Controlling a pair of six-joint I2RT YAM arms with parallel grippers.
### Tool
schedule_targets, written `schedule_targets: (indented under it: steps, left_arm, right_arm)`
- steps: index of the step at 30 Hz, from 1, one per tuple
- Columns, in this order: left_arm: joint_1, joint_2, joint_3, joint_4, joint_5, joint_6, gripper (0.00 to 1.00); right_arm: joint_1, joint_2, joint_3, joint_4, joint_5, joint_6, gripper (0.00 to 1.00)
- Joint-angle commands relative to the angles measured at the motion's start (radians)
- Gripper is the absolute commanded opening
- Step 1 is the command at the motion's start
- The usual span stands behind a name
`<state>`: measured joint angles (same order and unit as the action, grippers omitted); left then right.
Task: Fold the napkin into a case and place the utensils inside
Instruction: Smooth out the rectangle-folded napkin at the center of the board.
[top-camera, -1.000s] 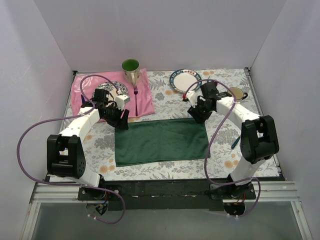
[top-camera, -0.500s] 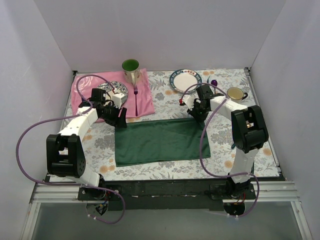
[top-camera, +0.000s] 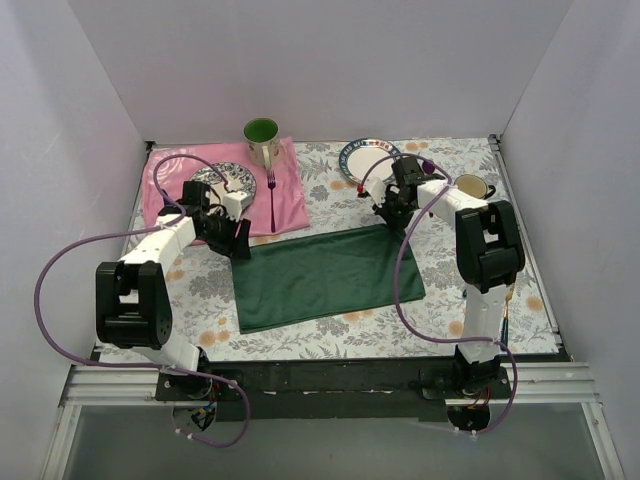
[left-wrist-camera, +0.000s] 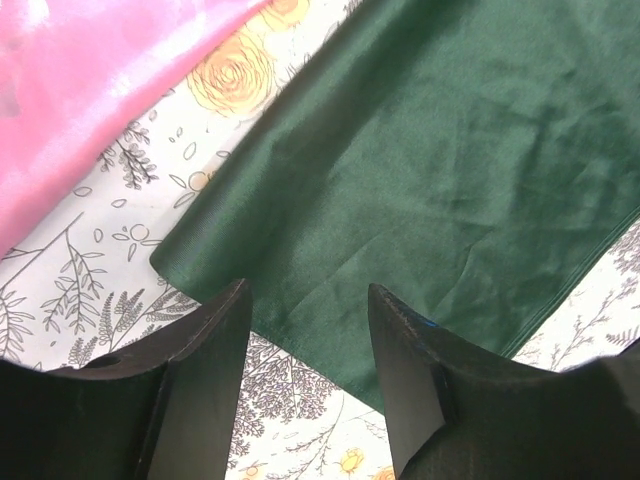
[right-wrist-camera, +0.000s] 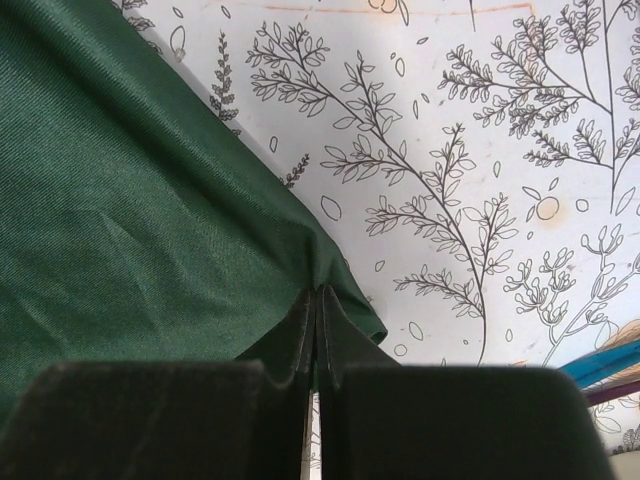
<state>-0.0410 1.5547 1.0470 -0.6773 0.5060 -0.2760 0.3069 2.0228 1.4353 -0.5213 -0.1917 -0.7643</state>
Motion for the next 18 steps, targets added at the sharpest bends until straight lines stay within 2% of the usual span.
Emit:
schedule_targets:
  steps: [1,7,10,15,16,18]
  left_arm:
    - [0.004,-0.042,-0.044,-0.008,0.040,0.096,0.49]
    - [0.000,-0.108,-0.116,-0.047,0.086,0.230,0.49]
    - [0.000,-0.120,-0.131,-0.024,0.075,0.225,0.49]
    - [0.003,-0.056,-0.036,-0.010,0.164,0.030,0.49]
    - [0.006,-0.044,-0.018,-0.004,0.199,-0.006,0.49]
    - [0.007,-0.027,0.002,0.039,0.224,-0.110,0.54]
  right_arm:
    - [-0.006,0.002,-0.065,-0.101,-0.018,-0.021,0.01]
    - [-0.012,-0.104,-0.209,-0.220,-0.089,-0.012,0.01]
    - [-0.017,-0.156,-0.239,-0.201,-0.088,0.028,0.01]
    - [-0.052,-0.128,-0.129,-0.187,-0.081,0.109,0.02]
    - [-0.054,-0.104,-0.080,-0.204,-0.075,0.118,0.09]
    - [-0.058,-0.088,-0.043,-0.218,-0.068,0.154,0.15]
